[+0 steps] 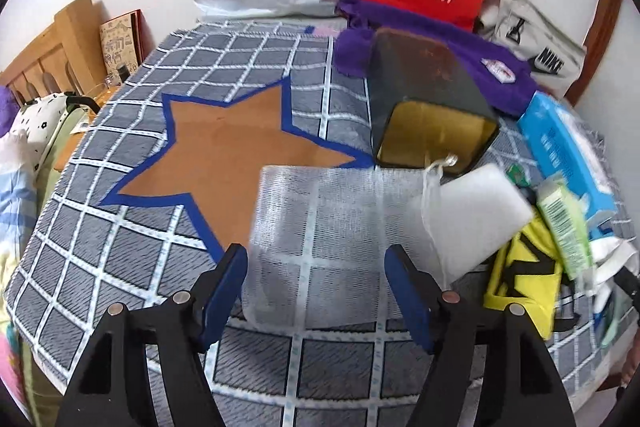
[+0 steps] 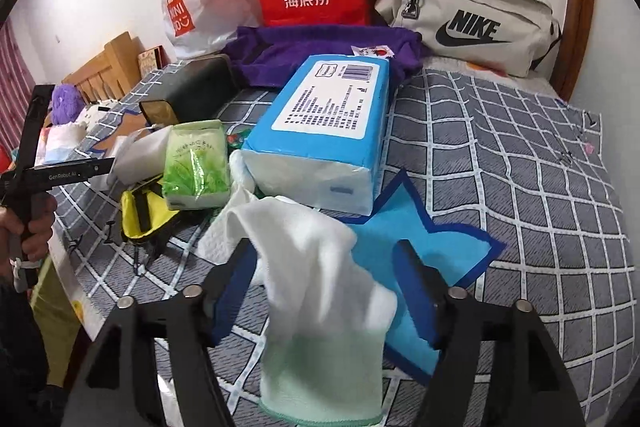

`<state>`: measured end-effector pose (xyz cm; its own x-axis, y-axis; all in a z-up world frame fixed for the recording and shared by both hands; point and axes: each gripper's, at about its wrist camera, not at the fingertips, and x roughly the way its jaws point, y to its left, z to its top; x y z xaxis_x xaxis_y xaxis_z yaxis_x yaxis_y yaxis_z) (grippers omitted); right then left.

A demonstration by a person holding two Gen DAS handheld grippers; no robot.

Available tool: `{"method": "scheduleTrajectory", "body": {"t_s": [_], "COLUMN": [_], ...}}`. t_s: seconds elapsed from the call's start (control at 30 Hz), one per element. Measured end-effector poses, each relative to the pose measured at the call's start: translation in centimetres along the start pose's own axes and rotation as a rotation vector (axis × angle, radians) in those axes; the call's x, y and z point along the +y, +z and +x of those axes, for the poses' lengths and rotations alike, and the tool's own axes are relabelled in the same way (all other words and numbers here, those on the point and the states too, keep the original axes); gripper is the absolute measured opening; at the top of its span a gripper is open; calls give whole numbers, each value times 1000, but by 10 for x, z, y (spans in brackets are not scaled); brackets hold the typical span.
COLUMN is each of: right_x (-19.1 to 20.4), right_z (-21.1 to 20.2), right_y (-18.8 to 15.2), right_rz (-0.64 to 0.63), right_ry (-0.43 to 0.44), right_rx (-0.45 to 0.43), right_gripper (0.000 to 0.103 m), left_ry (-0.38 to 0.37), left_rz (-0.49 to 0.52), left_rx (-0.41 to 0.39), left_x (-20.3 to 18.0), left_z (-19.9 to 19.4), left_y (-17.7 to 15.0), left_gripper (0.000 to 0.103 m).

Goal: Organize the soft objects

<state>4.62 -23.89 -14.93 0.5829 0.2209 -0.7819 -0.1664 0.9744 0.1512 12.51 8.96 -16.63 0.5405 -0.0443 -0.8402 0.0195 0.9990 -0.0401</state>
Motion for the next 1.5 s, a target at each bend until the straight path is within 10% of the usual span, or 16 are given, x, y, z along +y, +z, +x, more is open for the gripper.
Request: {"method": "scheduleTrajectory", "body": {"t_s": [0.23,0.57,1.5], "right_x": [8,35,15], "right_z": [29,32,-51], "right_y": [-3,-4,79], "right_rz": [17,-128,-30], "right_ry": [10,-20,102], "right_rx": [59,74,-131], "right_gripper": [75,22,17], "left_ry": [16,-50,-163], "left_rz": [22,79,-31], "left_rx": [-15,-40,-202], "left_x": [-7,-21,-13], "left_z": [10,5,-91], "left_y": [1,-1,60], "left_gripper": [72,9,7]}}
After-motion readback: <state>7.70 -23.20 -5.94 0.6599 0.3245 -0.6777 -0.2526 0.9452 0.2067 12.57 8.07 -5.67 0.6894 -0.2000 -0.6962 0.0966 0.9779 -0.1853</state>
